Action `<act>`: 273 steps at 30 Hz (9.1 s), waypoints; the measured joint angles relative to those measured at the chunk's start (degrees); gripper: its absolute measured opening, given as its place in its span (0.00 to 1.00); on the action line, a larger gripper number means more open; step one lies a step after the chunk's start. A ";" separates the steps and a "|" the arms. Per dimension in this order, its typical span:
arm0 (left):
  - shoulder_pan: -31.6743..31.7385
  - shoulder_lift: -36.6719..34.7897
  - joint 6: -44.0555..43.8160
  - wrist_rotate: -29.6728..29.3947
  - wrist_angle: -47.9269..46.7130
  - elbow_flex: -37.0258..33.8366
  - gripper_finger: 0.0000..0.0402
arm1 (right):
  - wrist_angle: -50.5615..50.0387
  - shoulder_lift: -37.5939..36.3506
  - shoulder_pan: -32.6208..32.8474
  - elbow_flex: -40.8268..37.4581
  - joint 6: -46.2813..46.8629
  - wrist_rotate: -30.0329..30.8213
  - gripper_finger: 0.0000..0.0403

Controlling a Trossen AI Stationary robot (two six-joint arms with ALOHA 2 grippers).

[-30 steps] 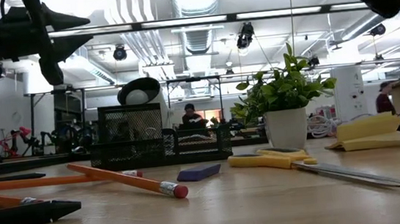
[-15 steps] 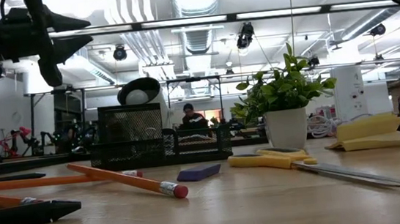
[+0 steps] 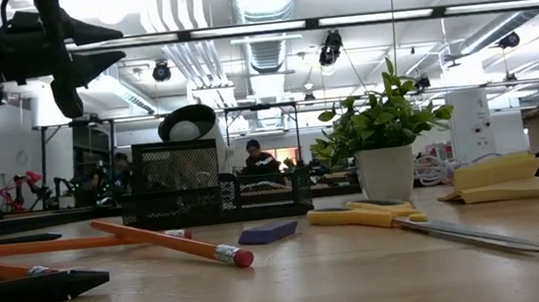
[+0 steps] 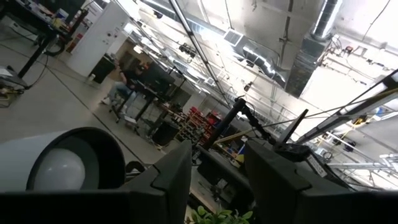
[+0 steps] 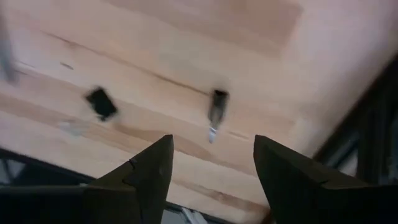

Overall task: Pick and place office supplies into organizer
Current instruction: Put the right binder clip in the black desk organizer

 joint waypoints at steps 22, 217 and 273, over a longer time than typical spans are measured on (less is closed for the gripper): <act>0.00 0.09 -0.09 0.02 -0.01 0.00 0.33 | 6.63 13.73 2.07 -0.02 3.56 -0.74 0.52; -0.02 -23.66 0.01 11.53 -33.43 6.27 0.33 | 36.14 35.18 -44.00 39.53 -103.51 0.55 0.02; -0.02 -23.34 0.02 11.75 -34.68 5.25 0.33 | 33.33 59.64 -42.32 53.02 -121.91 2.73 0.02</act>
